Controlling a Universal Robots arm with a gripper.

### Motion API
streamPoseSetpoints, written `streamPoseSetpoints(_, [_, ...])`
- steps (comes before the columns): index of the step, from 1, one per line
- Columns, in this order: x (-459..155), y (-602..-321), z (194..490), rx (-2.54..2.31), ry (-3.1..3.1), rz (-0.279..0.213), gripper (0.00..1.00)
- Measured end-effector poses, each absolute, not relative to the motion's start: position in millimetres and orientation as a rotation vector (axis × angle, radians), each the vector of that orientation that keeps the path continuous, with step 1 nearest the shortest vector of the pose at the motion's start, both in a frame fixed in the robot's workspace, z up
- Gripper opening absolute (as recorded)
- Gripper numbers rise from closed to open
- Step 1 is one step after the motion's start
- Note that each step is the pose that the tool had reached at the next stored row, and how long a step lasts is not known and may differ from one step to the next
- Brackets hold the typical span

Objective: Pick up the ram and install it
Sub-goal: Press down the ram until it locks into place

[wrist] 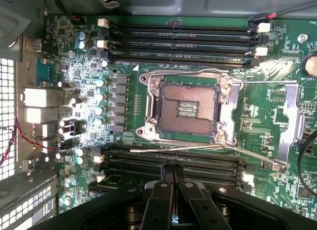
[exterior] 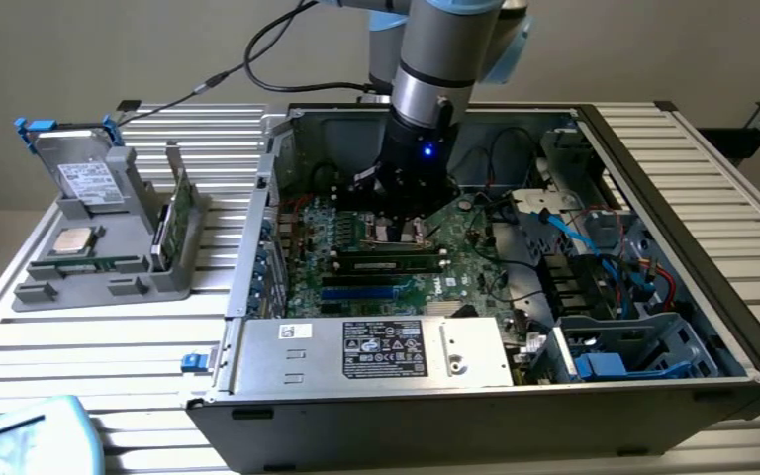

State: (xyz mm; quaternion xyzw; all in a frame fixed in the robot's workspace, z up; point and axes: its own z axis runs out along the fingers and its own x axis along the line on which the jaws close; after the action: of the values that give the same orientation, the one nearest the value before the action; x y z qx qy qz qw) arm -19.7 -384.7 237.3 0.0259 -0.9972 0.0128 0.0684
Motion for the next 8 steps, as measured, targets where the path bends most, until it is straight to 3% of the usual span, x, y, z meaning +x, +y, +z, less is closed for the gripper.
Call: streamPoseSetpoints(8, [-33.3,-393.5,237.3,0.077,-3.045,0.051,0.10])
